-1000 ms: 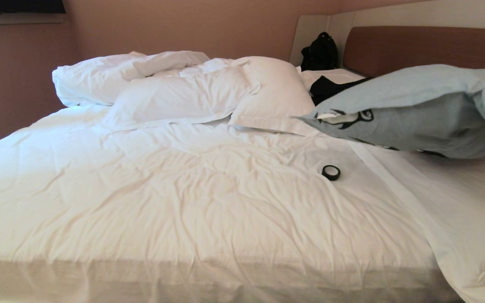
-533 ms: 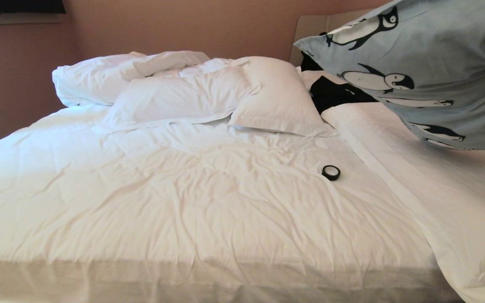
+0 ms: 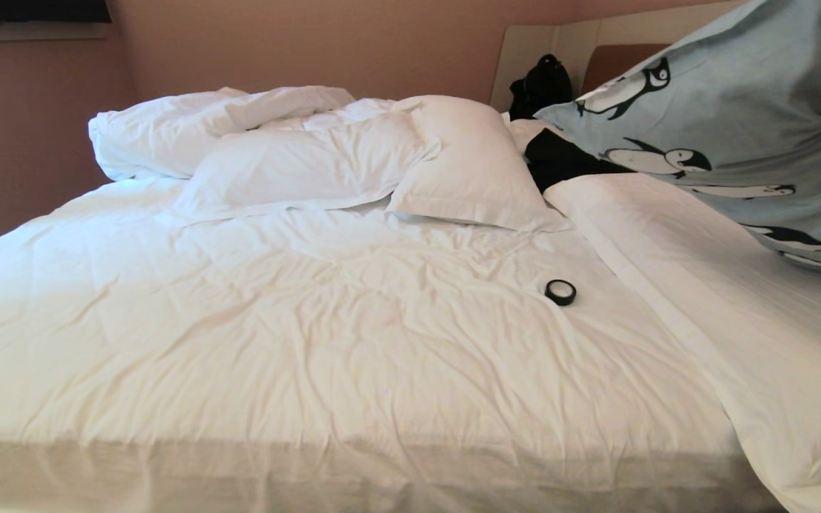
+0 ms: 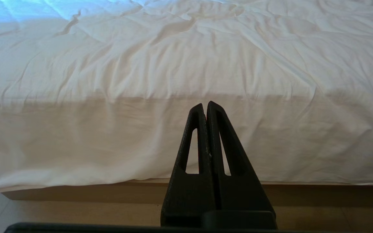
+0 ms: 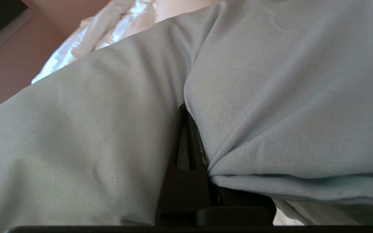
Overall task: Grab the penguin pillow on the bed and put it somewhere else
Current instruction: Place the pillow at the bedside
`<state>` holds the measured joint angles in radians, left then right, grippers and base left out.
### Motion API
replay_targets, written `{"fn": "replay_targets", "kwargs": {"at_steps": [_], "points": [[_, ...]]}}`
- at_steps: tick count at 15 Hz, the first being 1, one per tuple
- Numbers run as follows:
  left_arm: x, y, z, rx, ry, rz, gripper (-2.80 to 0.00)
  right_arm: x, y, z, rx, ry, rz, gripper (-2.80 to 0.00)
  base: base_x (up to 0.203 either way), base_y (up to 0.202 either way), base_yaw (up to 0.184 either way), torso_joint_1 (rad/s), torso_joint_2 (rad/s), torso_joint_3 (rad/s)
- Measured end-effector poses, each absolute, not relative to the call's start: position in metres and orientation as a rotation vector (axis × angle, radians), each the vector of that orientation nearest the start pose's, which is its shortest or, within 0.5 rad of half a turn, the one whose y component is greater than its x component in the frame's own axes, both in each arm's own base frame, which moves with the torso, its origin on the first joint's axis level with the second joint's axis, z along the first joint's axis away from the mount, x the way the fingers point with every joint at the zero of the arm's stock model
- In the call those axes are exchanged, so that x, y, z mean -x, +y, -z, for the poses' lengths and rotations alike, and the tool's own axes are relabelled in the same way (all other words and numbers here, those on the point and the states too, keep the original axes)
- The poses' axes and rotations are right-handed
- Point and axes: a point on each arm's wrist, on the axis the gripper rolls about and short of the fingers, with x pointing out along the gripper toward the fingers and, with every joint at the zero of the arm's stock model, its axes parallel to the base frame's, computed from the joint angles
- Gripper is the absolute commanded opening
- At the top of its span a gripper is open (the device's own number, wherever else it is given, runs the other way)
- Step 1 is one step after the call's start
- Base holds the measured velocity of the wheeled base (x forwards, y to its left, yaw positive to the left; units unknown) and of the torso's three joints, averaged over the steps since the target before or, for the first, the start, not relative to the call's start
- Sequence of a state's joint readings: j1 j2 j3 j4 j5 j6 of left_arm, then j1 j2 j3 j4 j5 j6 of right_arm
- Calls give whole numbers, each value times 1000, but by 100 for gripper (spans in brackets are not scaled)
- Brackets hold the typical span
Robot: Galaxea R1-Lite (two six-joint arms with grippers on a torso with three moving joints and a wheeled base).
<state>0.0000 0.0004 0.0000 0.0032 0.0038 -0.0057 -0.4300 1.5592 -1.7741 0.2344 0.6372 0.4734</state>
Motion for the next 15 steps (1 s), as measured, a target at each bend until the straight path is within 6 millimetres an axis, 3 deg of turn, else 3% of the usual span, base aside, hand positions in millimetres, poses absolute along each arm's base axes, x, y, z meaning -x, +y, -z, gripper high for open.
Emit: {"fn": "replay_targets", "kwargs": {"at_steps": [8, 15], "points": [[23, 0, -75, 6, 4, -3, -280, -280, -119, -398, -451, 72, -311, -280, 0, 0, 0, 0, 0, 0], [23, 0, -75, 6, 4, -4, -280, -280, -113, -415, -290, -13, -638, -280, 0, 0, 0, 0, 0, 0]]}}
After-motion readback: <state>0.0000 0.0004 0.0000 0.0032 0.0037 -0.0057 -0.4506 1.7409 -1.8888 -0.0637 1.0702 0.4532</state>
